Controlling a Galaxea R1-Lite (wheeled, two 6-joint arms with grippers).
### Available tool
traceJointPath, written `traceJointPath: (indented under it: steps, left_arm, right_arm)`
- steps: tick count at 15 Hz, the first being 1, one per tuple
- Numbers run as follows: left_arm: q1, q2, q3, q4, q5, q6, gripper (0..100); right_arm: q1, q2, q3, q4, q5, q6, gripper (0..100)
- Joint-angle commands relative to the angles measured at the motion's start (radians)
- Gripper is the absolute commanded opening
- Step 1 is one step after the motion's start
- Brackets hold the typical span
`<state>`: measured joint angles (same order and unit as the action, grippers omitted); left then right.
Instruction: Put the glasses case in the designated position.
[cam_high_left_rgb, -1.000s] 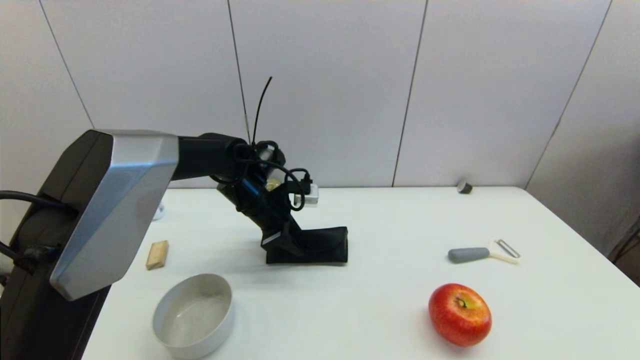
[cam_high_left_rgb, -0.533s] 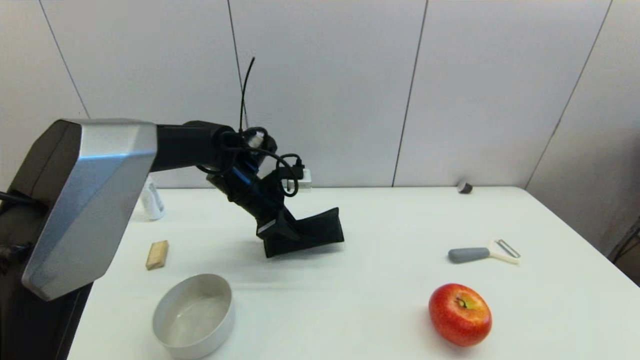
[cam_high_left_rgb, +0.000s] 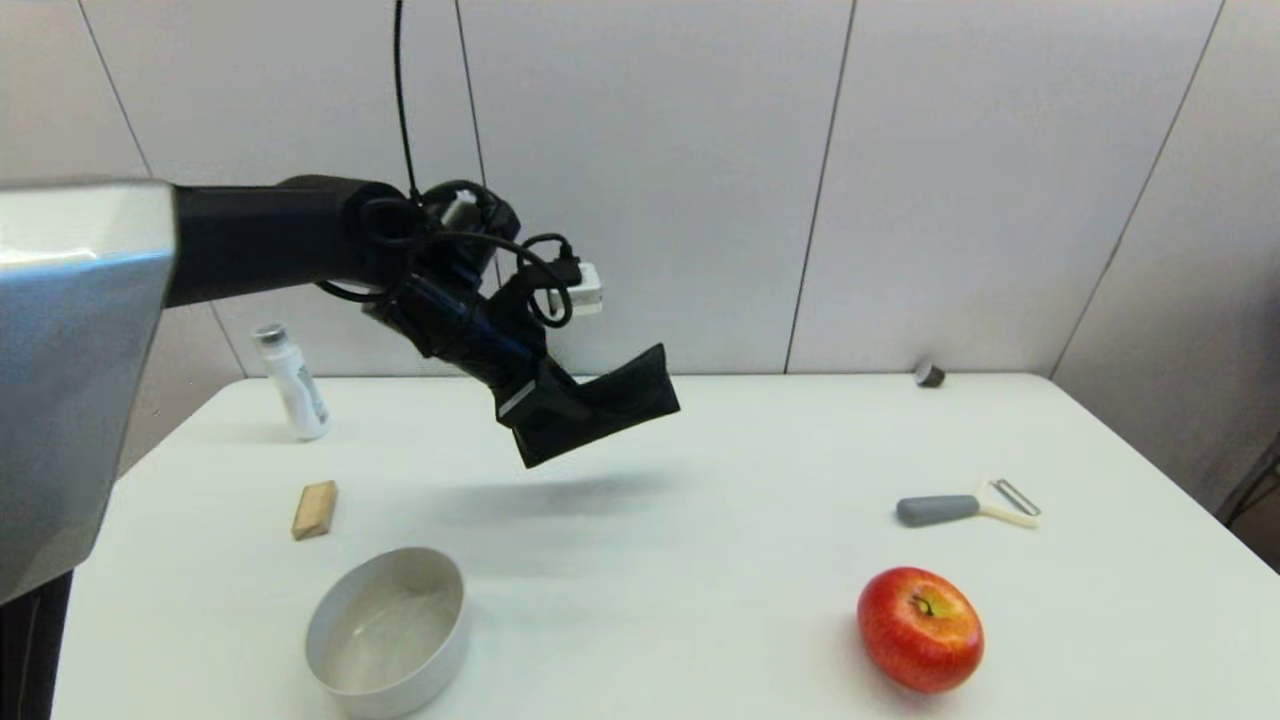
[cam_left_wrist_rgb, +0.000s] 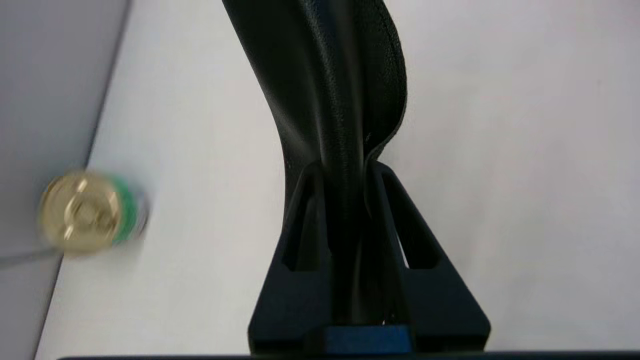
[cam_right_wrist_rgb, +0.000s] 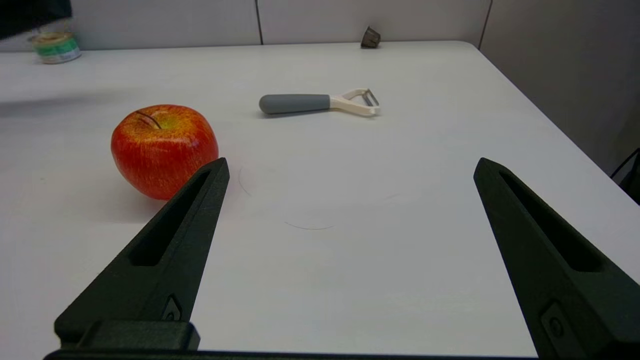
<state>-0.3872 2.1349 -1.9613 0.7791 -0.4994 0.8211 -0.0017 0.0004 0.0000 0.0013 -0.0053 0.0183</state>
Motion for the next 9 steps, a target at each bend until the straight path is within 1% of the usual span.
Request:
traceJointPath:
  steps: [1,2,4,6,9]
  left_arm:
    - [0.039,-0.159,0.013,0.019,0.107,-0.253,0]
    - [0.062,-0.202,0.036,0.032,0.125,-0.296,0]
    - [0.117,-0.291,0.101,0.065,0.130,-0.362,0]
    - [0.160,-0.391,0.160,0.138,0.151,-0.487,0]
    - [0.174,-0.487,0.216,0.158,0.217,-0.694,0]
  right_arm:
    - [0.000,0.001,0.000,0.000,0.001,0.000,100]
    - [0.000,0.001,0.000,0.000,-0.001,0.000,100]
    - [0.000,0.001,0.000,0.000,0.001,0.000,100]
    - [0.000,0.001,0.000,0.000,0.001,0.000,100]
    - [0.000,0.001,0.000,0.000,-0.001,0.000,100]
